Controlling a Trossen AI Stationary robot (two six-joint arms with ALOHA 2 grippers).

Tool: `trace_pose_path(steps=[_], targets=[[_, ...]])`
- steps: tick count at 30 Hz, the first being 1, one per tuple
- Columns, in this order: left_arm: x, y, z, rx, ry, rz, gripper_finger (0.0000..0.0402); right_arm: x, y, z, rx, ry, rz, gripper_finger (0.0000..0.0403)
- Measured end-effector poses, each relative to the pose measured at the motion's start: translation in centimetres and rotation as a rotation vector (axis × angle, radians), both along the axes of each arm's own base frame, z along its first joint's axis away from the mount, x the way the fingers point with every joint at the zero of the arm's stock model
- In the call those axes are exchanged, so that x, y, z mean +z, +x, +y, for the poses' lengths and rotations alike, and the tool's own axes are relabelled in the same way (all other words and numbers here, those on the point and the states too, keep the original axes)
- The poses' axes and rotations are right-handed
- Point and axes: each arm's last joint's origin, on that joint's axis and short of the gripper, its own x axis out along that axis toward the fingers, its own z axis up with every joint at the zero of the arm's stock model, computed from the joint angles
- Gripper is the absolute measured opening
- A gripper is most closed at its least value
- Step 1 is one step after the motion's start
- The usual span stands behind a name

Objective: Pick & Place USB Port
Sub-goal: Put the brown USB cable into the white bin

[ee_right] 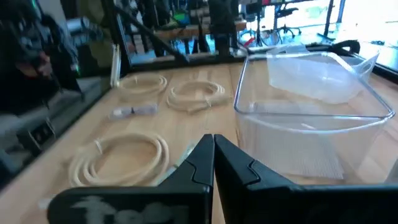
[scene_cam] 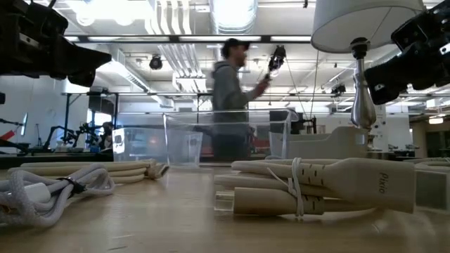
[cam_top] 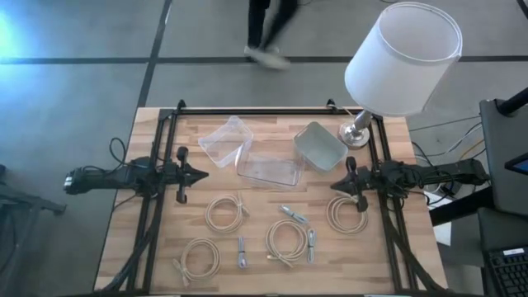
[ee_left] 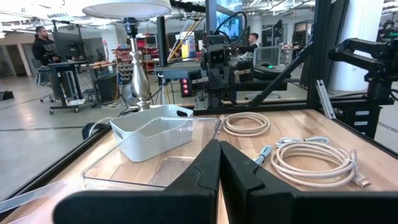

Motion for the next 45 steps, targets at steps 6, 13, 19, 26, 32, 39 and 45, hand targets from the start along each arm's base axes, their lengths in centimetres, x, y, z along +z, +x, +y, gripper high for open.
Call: trace_pose_path(steps=[6, 13, 19, 26, 32, 39, 45], targets=[[0.0, 0.0, 0.0, 0.001, 0.0, 0.0, 0.001, 2.0, 0.0, 0.0, 0.001, -0.003, -0.204, 0.0008], [0.0, 0.0, 0.0, 0.001, 0.0, -0.003, 0.001, 3.9, -0.3, 0.0, -0.007, 0.009, -0.409, 0.0008], [-0.2, 0.2, 0.0, 0.001, -0.054, 0.02, 0.001, 3.9, -0.1, -0.2, -0.075, 0.052, -0.397, 0.001], [-0.2, 0.2, 0.0, 0.003, -0.056, 0.028, 0.0051, 3.7, 0.7, -0.2, -0.103, 0.078, -0.378, 0.0049], [0.2, 0.2, 0.0, 0.001, -0.099, 0.007, 0.0125, 4.2, 1.4, -0.2, -0.113, -0.015, -0.445, 0.0101], [1.9, 0.3, 0.2, 0.05, -0.142, -0.003, 0.0175, 5.3, 3.2, 0.1, -0.075, -0.04, -0.38, 0.0152], [2.4, 1.2, 0.2, 0.08, -0.185, 0.078, 0.0178, 7.0, 6.0, 0.4, -0.051, -0.061, -0.268, 0.0178]])
